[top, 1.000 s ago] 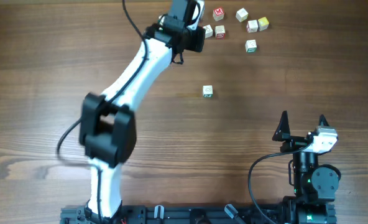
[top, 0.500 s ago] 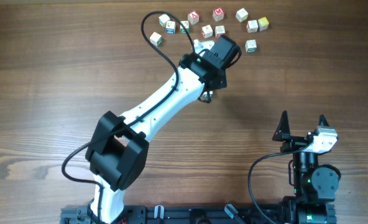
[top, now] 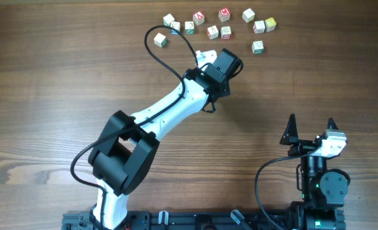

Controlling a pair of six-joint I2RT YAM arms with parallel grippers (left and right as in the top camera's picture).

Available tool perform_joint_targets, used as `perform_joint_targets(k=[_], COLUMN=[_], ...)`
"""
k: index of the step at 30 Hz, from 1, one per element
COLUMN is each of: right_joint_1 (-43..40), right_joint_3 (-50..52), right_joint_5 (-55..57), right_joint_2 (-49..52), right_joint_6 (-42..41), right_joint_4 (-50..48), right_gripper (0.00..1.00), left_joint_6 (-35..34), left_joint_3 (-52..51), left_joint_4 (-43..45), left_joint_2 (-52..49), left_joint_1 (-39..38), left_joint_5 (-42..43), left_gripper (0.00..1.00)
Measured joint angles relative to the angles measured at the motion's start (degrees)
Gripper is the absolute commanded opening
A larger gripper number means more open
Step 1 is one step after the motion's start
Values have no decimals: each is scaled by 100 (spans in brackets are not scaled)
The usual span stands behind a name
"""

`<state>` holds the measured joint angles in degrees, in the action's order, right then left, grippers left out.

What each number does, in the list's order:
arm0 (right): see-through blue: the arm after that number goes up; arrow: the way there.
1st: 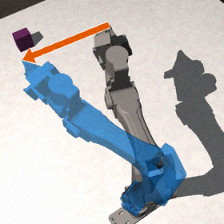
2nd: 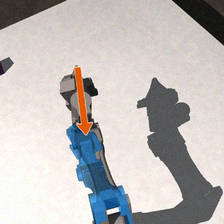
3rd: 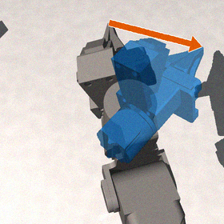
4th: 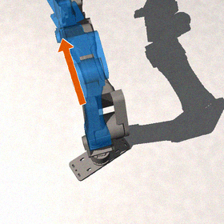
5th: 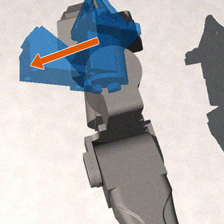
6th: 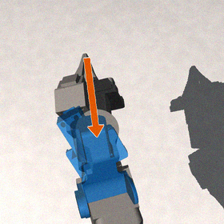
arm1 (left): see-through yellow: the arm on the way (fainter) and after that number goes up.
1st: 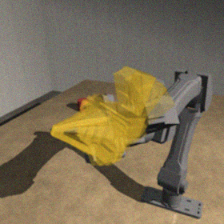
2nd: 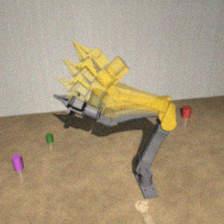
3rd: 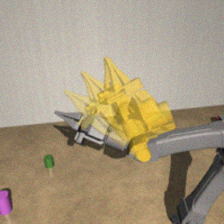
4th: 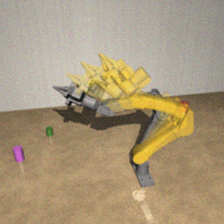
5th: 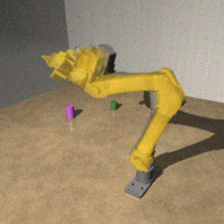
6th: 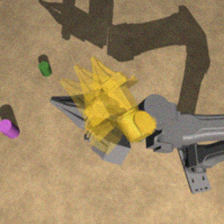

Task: Form a tower

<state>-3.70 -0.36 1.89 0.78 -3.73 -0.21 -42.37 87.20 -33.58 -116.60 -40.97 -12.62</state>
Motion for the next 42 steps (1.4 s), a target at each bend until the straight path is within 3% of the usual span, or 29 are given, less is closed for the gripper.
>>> perform_joint_targets(k=[16,24,28,39,42], right_joint_1=[0,0,0,0,0], right_joint_3=[0,0,0,0,0], right_joint_5=[0,0,0,0,0], right_joint_2=[0,0,2,0,0], right_joint_6=[0,0,0,0,0], right_joint_4=[0,0,0,0,0], right_gripper=[100,100,100,100,100], left_joint_6=[0,0,2,2,2], left_joint_3=[-317,-319,-321,-313,-313], left_joint_4=[490,485,448,470,470], left_joint_2=[-2,-2,-2,-308,-308], left_joint_1=[-76,-431,-431,-431,-431], left_joint_5=[-26,-597,-863,-992,-992], left_gripper=[19,20,24,24,29])
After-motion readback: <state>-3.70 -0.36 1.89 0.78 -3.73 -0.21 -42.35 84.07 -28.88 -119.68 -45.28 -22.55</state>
